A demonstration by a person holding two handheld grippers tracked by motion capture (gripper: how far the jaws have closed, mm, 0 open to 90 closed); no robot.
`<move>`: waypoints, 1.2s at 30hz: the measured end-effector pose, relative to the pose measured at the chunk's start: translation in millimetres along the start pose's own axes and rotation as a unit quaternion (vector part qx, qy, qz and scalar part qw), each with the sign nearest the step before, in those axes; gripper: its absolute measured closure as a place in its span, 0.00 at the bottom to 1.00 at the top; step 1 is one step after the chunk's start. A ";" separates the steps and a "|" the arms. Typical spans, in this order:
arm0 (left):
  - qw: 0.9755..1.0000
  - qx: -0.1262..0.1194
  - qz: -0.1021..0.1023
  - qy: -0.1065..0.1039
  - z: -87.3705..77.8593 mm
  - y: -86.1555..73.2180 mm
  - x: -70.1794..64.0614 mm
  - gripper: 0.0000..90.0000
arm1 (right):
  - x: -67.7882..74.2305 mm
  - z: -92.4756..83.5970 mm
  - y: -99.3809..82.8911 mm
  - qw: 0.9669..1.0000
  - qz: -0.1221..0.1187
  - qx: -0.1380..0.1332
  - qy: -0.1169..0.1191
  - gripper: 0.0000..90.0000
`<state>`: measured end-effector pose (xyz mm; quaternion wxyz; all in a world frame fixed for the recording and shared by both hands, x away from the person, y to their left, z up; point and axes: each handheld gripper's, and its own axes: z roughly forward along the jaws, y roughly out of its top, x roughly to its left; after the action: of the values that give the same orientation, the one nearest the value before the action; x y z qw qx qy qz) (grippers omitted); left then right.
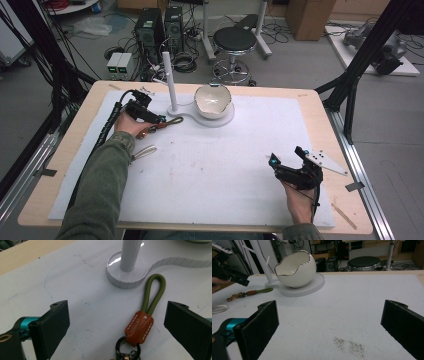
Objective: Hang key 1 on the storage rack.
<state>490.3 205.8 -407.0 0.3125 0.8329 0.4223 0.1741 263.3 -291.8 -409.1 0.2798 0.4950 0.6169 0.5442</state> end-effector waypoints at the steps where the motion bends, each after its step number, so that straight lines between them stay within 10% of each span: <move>1: 1.000 0.006 0.003 0.001 2.5 -0.8 -1.1 0.08 | 0.0 -0.1 -0.1 1.000 0.000 0.001 0.001 0.00; 20: 1.000 0.011 0.020 -0.004 11.3 -3.8 -7.0 0.37 | -0.6 -5.8 -1.7 1.000 -0.002 -0.002 0.013 0.00; 36: 0.996 0.043 0.062 -0.054 14.3 -9.6 -14.8 0.70 | -2.5 -6.7 -1.9 1.000 0.001 -0.001 0.011 0.00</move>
<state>483.9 192.8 -424.5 0.2875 0.8782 0.3596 0.1297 257.7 -296.6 -409.7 0.2725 0.4896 0.6189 0.5504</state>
